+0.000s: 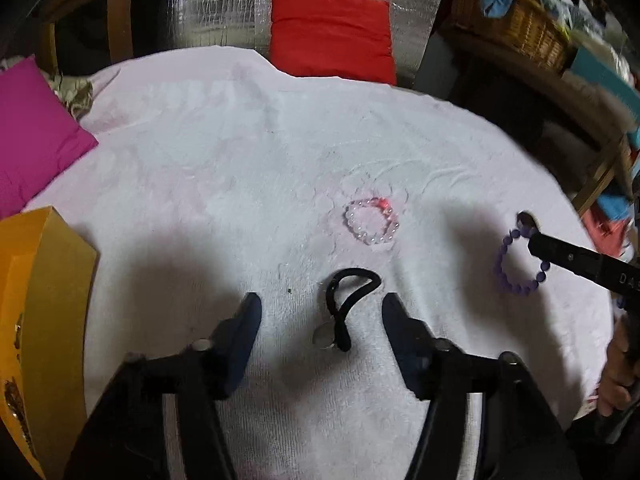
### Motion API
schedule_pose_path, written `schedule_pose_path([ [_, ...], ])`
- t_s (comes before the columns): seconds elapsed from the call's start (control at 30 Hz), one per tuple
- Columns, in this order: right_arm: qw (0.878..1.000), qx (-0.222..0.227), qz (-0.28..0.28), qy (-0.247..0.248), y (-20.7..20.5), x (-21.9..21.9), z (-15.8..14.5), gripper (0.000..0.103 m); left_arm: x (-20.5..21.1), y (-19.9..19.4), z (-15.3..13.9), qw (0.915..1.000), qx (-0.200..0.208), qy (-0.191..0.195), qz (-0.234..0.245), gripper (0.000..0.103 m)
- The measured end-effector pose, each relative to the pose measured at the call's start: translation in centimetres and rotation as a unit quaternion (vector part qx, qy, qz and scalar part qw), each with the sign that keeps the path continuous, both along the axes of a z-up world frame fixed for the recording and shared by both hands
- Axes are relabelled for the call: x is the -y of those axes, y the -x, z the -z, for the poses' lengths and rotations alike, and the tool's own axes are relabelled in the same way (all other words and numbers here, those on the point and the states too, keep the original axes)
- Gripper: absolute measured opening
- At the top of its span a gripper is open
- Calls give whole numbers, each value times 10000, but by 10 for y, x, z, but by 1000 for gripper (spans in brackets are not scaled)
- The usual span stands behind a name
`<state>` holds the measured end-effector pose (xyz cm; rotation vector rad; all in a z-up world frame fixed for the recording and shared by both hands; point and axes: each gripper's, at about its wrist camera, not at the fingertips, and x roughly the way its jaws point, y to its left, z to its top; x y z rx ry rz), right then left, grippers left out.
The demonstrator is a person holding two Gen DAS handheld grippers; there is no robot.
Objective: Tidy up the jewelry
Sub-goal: 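Grasp the purple bead bracelet with right tool while left tool lifts the hair clip, then carry the hair clip and purple bracelet over the orange box with both tools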
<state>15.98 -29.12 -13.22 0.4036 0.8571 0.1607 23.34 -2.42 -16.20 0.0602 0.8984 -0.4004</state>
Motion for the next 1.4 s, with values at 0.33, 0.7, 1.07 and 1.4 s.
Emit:
schedule_pose_path([
  [0.33,9912,-744,419,-1014,-11,46,35,14,25,-10,22,9989,-305,-197,310,26],
  [0.7,9908,-772,375,-1042,-14,38,40,15,25,-4,13,9991,-193,-20,369,7],
  [1.07,9979,97,107,-638,5,19,-4,10,21,22,-19,9991,262,286,162,7],
  [1.4,9974,-451,475,-307,4,36,9,57,24,38,-25,9990,370,225,-74,7],
])
